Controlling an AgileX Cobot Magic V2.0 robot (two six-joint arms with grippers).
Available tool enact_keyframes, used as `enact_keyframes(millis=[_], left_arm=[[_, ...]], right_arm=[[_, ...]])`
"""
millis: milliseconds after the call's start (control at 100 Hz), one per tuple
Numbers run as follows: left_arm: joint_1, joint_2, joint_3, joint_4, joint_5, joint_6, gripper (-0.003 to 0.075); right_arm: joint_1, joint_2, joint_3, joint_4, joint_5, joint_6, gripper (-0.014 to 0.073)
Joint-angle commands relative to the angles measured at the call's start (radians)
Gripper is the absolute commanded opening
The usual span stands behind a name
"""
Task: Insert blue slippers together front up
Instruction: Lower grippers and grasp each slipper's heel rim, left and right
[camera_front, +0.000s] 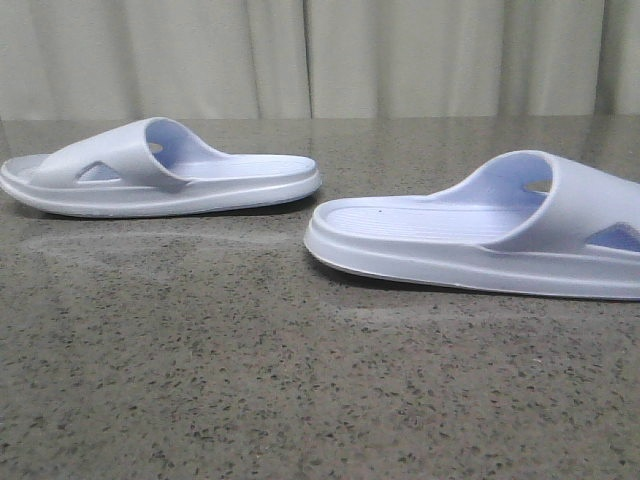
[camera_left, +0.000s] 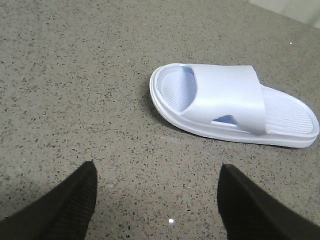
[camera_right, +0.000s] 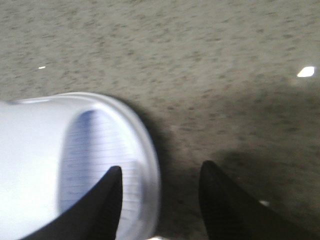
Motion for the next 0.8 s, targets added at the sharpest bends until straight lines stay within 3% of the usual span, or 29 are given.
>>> enact_keyframes(millis=[0,120,260,370,440,560,660,790], left_arm=[[-0.007,0.005,-0.038,-0.031,-0.061,0.006,0.0442],[-0.007,0.005,-0.038,-0.031,-0.061,0.021,0.0442],[-0.007,0.005,-0.038,-0.047,-0.061,0.025,0.0442],[-0.007,0.005,-0.038,-0.049,-0.059,0.028,0.0442],[-0.007,0.005,-0.038,-0.049,-0.055,0.030,0.0442],[-0.007,0.020,-0.038,-0.056,-0.049,0.036,0.0442],[-0.007,0.073,-0.038,-0.103,-0.053,0.069,0.0442],[-0.007,0.184,-0.044,-0.277,-0.054,0.202,0.0436]], right_arm=[[-0.038,0.018,-0.035,0.150,-0.003,-0.112,0.0297],[-0.100,0.067,-0.035,0.203,0.059,-0.196,0.0297],[-0.152,0.148,-0.035,0.399,0.179,-0.360,0.0297],[-0.177,0.202,-0.035,0.459,0.267,-0.429,0.0289],[-0.179,0.210,-0.035,0.461,0.283,-0.431,0.0204],[-0.179,0.210,-0.035,0.461,0.283,-0.431,-0.0105],[-0.179,0.210,-0.035,0.461,0.283,-0.431,-0.0101],[-0.179,0.210,-0.035,0.461,0.274,-0.431,-0.0101]])
